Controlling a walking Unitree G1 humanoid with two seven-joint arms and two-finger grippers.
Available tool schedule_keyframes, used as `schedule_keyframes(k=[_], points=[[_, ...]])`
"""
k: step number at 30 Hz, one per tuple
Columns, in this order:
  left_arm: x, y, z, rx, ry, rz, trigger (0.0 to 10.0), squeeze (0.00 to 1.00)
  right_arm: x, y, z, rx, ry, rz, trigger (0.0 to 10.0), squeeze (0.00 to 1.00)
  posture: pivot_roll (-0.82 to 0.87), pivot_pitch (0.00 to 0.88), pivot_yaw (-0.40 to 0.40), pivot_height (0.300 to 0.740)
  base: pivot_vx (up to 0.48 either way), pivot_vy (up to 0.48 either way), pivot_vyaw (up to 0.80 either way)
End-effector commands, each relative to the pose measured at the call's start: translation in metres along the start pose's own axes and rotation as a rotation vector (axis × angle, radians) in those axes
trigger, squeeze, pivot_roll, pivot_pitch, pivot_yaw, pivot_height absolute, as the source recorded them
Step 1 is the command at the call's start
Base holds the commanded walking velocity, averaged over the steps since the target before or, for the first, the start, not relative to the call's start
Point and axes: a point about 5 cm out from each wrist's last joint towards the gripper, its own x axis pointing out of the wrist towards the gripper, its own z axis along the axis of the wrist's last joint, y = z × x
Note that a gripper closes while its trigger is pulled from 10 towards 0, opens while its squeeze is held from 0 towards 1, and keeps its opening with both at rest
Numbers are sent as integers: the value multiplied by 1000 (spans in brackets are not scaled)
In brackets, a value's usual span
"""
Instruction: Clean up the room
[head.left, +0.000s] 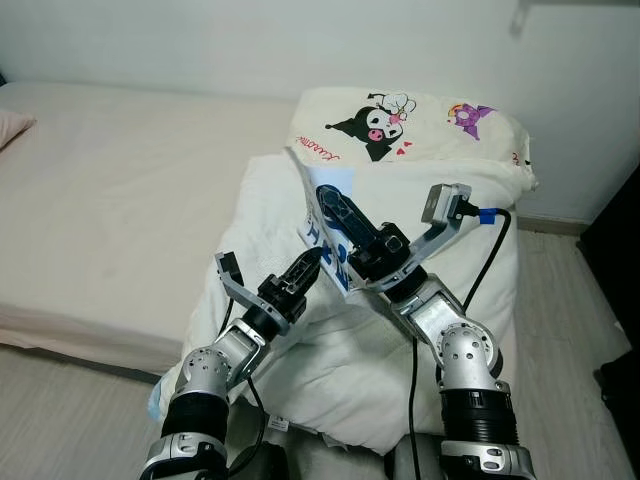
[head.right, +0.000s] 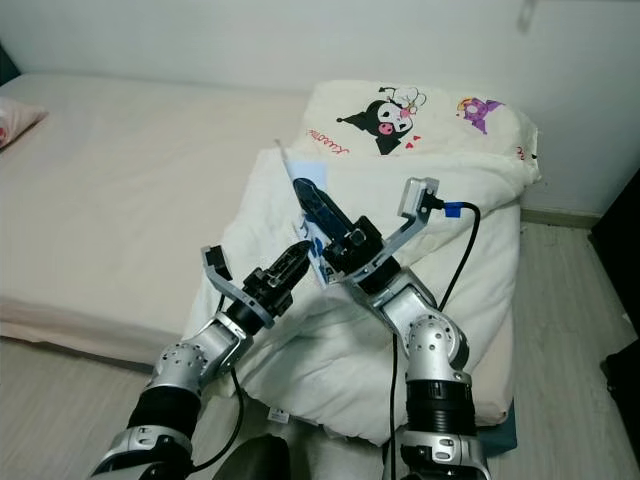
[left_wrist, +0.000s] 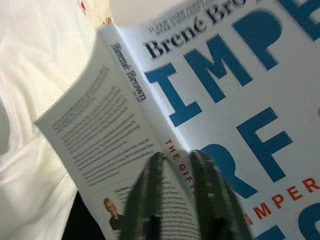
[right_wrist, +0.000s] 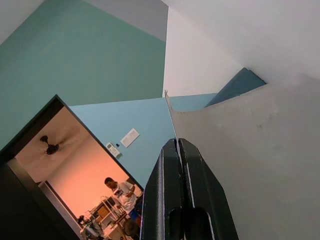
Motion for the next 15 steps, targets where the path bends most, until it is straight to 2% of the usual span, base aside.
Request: schedule_keyframes(k=[1,15], points=[[-3,8,-12,-36,6,32,0,0,8,12,1,-9,1,70,0,0,-85,143,27,600,0,0,0],[0,5,-6,-27,-33,25,0,0,4,6,-4,-22,21,17,0,0,-85,144,29,600,0,0,0]])
